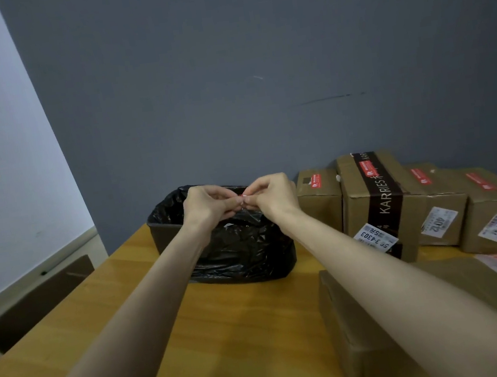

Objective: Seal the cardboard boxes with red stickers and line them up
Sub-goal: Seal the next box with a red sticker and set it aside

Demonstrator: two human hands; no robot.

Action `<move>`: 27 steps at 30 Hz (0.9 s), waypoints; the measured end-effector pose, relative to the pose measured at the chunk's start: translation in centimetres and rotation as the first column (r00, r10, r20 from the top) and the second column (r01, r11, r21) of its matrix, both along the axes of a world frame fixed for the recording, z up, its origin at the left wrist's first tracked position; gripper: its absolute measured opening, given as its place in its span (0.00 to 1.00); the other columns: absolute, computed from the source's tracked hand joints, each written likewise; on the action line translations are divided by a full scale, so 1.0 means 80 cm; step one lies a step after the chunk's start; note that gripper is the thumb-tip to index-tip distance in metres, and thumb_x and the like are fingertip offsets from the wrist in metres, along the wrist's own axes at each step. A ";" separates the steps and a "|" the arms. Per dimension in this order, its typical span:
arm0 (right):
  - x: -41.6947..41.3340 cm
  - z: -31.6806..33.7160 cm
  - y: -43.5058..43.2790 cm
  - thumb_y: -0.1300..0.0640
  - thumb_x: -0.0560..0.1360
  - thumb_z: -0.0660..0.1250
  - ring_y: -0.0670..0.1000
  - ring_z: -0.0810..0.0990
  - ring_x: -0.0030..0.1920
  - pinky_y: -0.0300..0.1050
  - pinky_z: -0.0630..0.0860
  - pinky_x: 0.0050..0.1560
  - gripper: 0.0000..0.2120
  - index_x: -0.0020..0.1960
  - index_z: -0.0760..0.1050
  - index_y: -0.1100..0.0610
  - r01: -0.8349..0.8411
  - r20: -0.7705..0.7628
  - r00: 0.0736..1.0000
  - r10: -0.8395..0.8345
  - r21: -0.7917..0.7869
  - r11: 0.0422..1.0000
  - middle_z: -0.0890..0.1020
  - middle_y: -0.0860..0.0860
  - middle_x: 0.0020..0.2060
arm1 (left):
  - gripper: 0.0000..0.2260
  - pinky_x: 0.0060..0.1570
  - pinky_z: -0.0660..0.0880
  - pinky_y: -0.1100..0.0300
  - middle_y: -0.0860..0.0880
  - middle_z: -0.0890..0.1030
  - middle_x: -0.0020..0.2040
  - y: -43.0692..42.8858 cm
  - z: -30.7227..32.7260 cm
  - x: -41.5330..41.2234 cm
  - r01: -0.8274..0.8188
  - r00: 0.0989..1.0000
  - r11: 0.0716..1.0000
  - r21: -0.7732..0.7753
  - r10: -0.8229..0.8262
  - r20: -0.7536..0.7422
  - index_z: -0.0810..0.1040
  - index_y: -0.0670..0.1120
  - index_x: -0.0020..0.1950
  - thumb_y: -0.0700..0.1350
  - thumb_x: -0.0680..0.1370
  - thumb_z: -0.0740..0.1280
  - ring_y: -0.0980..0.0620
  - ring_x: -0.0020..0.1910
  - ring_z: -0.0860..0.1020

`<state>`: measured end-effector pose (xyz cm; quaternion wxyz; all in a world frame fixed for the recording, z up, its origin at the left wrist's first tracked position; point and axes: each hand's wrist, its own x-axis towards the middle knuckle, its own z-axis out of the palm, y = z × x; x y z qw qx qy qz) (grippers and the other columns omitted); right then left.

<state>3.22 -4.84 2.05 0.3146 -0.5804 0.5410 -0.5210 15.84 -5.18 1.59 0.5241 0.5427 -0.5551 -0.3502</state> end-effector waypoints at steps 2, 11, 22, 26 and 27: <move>-0.001 -0.002 -0.001 0.63 0.69 0.73 0.48 0.82 0.42 0.35 0.77 0.44 0.05 0.45 0.83 0.61 -0.005 -0.102 0.995 0.004 -0.010 1.000 0.84 0.55 0.43 | 0.03 0.43 0.80 0.62 0.44 0.83 0.36 0.000 0.000 0.001 -0.022 0.992 0.999 -0.045 0.027 0.119 0.83 0.40 0.40 0.38 0.69 0.75 0.51 0.38 0.82; 0.004 -0.004 -0.009 0.59 0.78 0.62 0.51 0.75 0.61 0.40 0.70 0.58 0.10 0.53 0.82 0.58 -0.070 -0.224 0.971 0.082 0.061 0.996 0.81 0.52 0.57 | 0.03 0.44 0.76 0.56 0.43 0.82 0.39 -0.017 -0.001 0.004 -0.130 0.813 0.967 -0.221 0.232 0.535 0.83 0.39 0.39 0.37 0.73 0.71 0.48 0.41 0.79; -0.007 -0.005 -0.008 0.55 0.79 0.61 0.53 0.74 0.61 0.43 0.68 0.62 0.16 0.65 0.72 0.58 -0.161 -0.540 0.823 0.178 0.078 0.984 0.78 0.55 0.59 | 0.12 0.57 0.72 0.58 0.47 0.82 0.52 -0.028 0.020 0.027 0.197 0.353 0.968 0.154 -0.217 0.910 0.84 0.47 0.45 0.34 0.75 0.64 0.49 0.55 0.77; -0.002 -0.013 -0.006 0.47 0.80 0.56 0.58 0.69 0.66 0.53 0.67 0.66 0.22 0.70 0.65 0.57 -0.221 -0.698 0.646 0.310 0.218 0.951 0.71 0.58 0.66 | 0.18 0.66 0.66 0.52 0.47 0.77 0.61 -0.021 0.029 0.027 0.179 0.307 0.940 0.292 -0.335 0.891 0.80 0.52 0.42 0.32 0.77 0.57 0.48 0.63 0.72; -0.003 -0.015 -0.004 0.43 0.79 0.55 0.58 0.68 0.67 0.53 0.65 0.67 0.25 0.70 0.65 0.58 -0.225 -0.738 0.585 0.336 0.250 0.942 0.69 0.59 0.67 | 0.17 0.66 0.65 0.52 0.47 0.76 0.62 -0.020 0.031 0.028 0.172 0.323 0.937 0.305 -0.346 0.881 0.80 0.50 0.43 0.33 0.78 0.57 0.48 0.64 0.71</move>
